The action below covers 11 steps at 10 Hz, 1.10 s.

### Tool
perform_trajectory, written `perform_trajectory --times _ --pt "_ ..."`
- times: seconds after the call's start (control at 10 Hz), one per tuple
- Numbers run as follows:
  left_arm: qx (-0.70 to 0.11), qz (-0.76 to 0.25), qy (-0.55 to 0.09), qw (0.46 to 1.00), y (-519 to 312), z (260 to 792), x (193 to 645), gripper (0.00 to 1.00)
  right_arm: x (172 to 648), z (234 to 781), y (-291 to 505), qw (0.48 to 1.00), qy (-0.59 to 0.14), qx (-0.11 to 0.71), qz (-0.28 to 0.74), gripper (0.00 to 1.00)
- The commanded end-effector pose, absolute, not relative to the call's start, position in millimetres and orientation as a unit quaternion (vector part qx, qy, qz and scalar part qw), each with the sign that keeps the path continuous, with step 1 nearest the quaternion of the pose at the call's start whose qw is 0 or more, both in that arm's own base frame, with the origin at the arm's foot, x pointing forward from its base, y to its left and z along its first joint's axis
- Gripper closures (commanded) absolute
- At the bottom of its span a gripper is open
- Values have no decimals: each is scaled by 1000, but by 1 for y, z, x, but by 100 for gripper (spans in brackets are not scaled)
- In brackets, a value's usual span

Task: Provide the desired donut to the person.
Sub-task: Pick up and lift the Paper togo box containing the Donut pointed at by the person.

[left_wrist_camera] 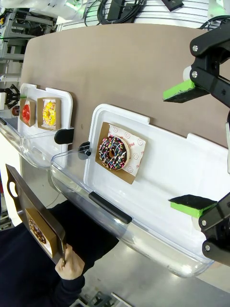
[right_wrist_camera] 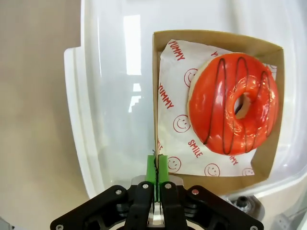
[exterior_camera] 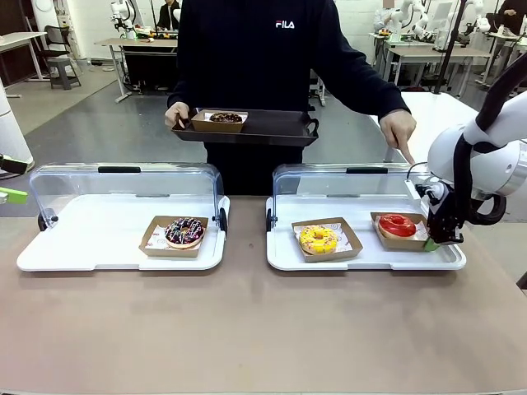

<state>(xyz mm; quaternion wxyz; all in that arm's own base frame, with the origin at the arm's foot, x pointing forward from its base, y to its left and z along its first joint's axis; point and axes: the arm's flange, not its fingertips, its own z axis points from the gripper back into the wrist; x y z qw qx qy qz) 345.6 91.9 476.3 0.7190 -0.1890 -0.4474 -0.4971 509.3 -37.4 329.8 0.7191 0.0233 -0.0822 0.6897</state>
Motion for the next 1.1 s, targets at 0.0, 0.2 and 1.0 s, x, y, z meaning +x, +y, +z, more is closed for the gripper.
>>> perform_trajectory --times 0.0,0.2,1.0 --pt "-195 -492 -450 719 92 478 346 0 493 343 -39 707 -81 18 703 100" --pt "-195 -492 -450 719 92 478 346 0 452 376 -34 696 -106 26 710 100" --pt "-195 -492 -450 719 92 478 346 0 288 522 5 615 -153 -33 773 100"
